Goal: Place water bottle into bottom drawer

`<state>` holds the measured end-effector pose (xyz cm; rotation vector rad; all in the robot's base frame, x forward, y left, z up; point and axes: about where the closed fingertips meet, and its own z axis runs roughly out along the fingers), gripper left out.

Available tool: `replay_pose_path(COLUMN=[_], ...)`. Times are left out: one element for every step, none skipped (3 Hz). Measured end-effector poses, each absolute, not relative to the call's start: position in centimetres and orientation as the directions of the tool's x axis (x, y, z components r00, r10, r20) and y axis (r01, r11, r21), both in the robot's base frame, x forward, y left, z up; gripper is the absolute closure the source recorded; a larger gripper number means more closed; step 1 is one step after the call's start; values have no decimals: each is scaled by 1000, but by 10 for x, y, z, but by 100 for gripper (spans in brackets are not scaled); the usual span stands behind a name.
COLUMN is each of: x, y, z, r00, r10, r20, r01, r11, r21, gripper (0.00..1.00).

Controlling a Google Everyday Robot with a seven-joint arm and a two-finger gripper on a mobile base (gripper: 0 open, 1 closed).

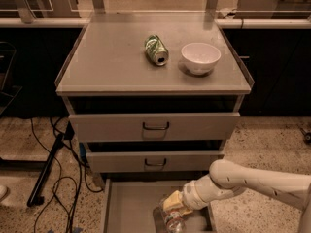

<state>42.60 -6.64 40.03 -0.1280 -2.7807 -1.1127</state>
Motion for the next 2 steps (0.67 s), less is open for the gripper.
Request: replay_pose_path(x=[443, 444], y=[-59, -58], z=[375, 373], r00=[-979, -978], r10=[83, 87], r20=[187, 192], r01=[193, 200], r11=[679, 671], r21=[708, 714], gripper=[100, 100])
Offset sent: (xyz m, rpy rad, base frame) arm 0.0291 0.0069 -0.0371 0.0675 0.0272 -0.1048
